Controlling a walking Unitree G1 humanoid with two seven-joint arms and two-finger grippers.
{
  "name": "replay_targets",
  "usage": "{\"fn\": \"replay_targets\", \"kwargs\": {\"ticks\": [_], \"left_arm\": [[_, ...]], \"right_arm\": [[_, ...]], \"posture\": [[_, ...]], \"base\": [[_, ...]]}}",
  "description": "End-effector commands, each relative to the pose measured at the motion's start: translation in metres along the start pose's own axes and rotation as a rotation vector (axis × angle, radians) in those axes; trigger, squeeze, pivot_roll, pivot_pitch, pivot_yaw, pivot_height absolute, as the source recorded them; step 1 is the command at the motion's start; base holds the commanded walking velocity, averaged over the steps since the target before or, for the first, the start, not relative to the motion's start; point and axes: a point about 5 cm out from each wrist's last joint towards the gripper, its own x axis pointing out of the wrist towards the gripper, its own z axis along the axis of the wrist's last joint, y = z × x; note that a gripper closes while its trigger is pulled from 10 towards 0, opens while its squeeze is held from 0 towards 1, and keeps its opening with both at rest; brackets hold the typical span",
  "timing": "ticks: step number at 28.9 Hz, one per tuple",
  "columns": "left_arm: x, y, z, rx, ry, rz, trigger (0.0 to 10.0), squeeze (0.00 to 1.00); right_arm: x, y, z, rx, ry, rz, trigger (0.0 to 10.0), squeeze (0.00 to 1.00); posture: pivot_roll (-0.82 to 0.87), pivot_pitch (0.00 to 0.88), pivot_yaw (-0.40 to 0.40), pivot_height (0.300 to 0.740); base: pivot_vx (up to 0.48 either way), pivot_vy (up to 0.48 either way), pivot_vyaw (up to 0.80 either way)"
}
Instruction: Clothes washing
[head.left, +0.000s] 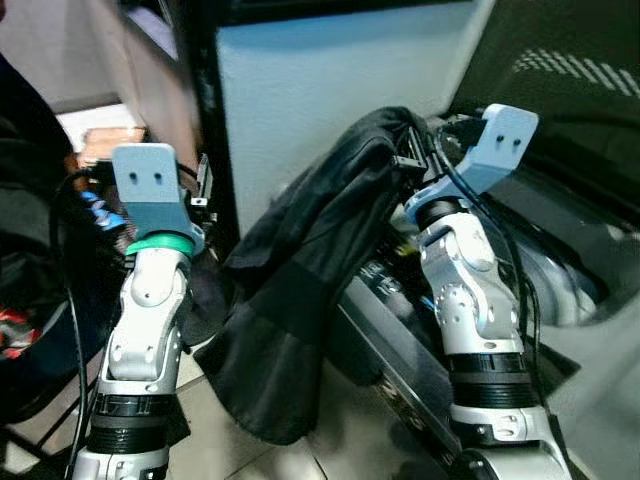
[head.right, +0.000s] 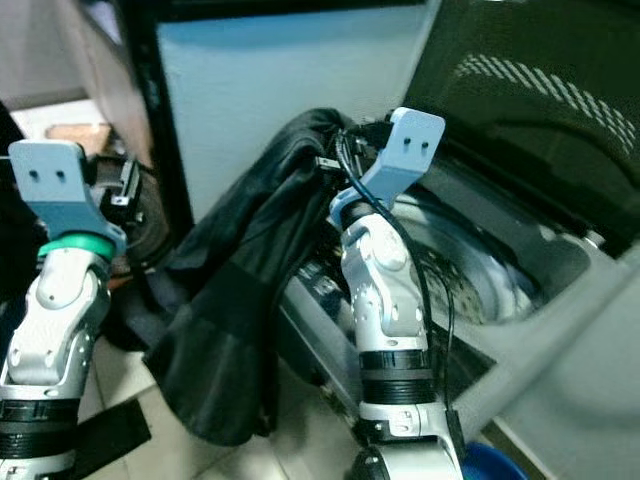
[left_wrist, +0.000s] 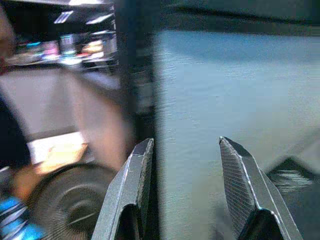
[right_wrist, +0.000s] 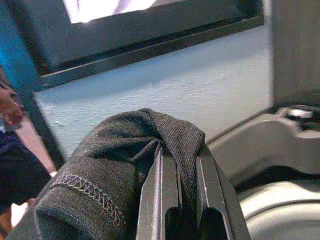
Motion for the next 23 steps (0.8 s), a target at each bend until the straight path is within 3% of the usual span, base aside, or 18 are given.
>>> {"fn": "replay_targets", "kwargs": {"ticks": [1, 23], "left_arm": [[-0.002, 0.000, -0.002, 0.005, 0.007, -0.006, 10.0, 0.00], [-0.006, -0.001, -0.008, 0.007, 0.034, -0.028, 10.0, 0.00]], "right_arm": [[0.000, 0.003, 0.012, -0.007, -0.058, 0.009, 10.0, 0.00], [-0.008, 0.012, -0.001, -0.041, 0.005, 0.062, 10.0, 0.00]], "posture": [[0.15, 0.000, 0.024, 0.740], [0.15, 0.000, 0.041, 0.740]], "base": [[0.000, 0.000, -0.80], [0.000, 0.000, -0.80]]}}
